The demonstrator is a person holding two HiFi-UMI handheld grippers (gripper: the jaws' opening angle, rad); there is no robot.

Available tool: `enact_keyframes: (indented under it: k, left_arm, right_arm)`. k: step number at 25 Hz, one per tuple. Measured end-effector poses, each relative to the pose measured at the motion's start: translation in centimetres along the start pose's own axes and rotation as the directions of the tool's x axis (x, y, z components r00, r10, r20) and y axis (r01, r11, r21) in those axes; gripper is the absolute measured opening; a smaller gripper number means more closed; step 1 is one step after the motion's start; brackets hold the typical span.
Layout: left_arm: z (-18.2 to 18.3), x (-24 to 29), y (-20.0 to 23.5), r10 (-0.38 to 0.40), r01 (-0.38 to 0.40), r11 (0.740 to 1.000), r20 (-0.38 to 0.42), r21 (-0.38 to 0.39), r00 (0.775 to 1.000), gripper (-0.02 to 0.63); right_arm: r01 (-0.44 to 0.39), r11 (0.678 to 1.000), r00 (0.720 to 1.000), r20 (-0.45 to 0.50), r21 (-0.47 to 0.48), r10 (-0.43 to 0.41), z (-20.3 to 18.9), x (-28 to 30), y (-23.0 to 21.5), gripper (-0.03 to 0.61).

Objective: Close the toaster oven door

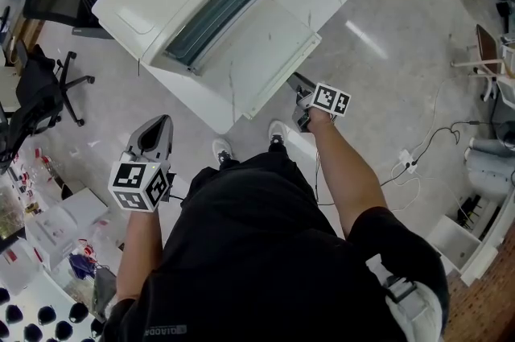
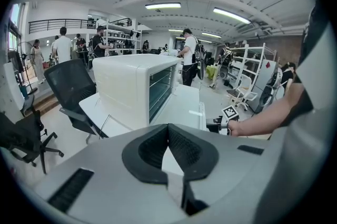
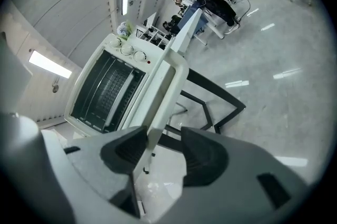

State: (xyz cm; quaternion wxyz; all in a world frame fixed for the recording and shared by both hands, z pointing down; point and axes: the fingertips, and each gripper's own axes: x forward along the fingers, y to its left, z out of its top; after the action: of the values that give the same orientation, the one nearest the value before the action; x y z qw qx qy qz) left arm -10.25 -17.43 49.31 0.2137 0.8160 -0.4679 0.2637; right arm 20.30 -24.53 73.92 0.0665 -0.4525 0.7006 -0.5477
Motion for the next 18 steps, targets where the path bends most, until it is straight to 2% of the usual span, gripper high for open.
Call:
enact_keyframes:
  k: [3,10,11,13,18]
  left_arm:
    - [-0.1,0.1,0.2,-0.001,0.001,1.0,0.001,-0.007,1.0,0.003]
    - [0.1,0.7,-0.1,-0.023,0.023,1.0,0.011,-0.012,1.0,0.003]
    - [0.1,0.7,-0.1,-0.026,0.026,1.0,0.012,-0.011,1.0,0.003]
    - [0.2,0.8,-0.3,-0.034,0.034,0.999,0.016,-0.009,0.999,0.003]
    - [0.5,0.9,-0.2,-0.035,0.036,0.999,0.03,-0.009,0.999,0.003]
  right_arm:
    - [-0.005,1.0,1.0,0.003,-0.013,0.005,0.3,-0.4,0.9,0.206]
    - [-0.101,0.994,0.995,0.022,-0.028,0.102,2.1,-0.8,4.9,0.206]
    - [-0.109,0.994,0.994,0.022,-0.03,0.11,2.2,-0.8,5.4,0.2]
    - [-0.13,0.991,0.991,0.028,-0.027,0.131,2.4,-0.9,6.3,0.146]
    - [-0.169,0.985,0.984,0.063,0.019,0.168,3.4,-1.3,7.9,0.137]
